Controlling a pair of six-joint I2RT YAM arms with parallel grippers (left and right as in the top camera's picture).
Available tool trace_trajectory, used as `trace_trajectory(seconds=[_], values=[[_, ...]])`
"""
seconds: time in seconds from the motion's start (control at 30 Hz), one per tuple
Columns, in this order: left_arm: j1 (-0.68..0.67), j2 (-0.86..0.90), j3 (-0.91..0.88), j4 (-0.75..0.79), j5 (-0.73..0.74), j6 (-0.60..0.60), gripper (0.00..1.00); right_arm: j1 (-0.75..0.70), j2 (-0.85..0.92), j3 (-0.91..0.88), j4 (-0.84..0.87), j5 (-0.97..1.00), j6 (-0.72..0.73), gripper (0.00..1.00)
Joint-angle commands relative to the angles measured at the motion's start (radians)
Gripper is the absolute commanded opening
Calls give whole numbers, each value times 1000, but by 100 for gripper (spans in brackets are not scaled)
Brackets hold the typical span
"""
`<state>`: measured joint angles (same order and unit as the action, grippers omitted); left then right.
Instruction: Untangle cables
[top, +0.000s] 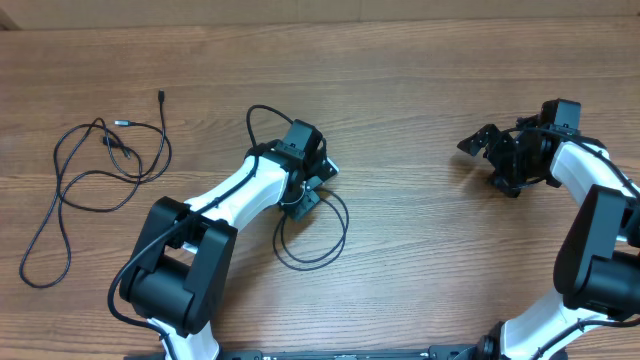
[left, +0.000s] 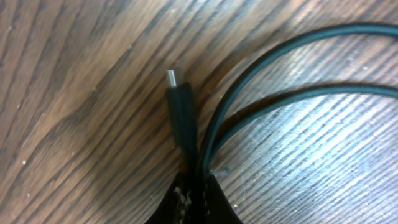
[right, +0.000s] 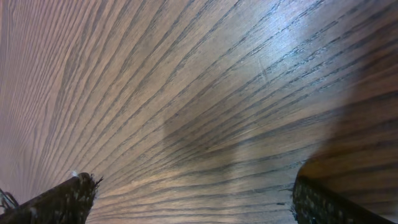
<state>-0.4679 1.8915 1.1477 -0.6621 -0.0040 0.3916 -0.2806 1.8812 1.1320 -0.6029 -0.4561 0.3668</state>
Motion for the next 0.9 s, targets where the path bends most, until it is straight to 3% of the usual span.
trace_trajectory(seconds=[0.0,0.2,0.47,0.57,0.8,0.87], values=[[5,28,40,-20,-85,-122,4,-3,11,-11,0,10,3,100],[5,25,196,-137,-251,-252,4,-3,11,-11,0,10,3,100],[5,25,409,-291,-628,-398,4,-3,11,-11,0,10,3,100],[5,25,452,-341,-566,-391,4,-3,11,-11,0,10,3,100],[5,27,424,-454,-43,-388,5,-3,11,-11,0,10,3,100],[5,27,409,-468,32,-388,6,-3,11,-11,0,10,3,100]])
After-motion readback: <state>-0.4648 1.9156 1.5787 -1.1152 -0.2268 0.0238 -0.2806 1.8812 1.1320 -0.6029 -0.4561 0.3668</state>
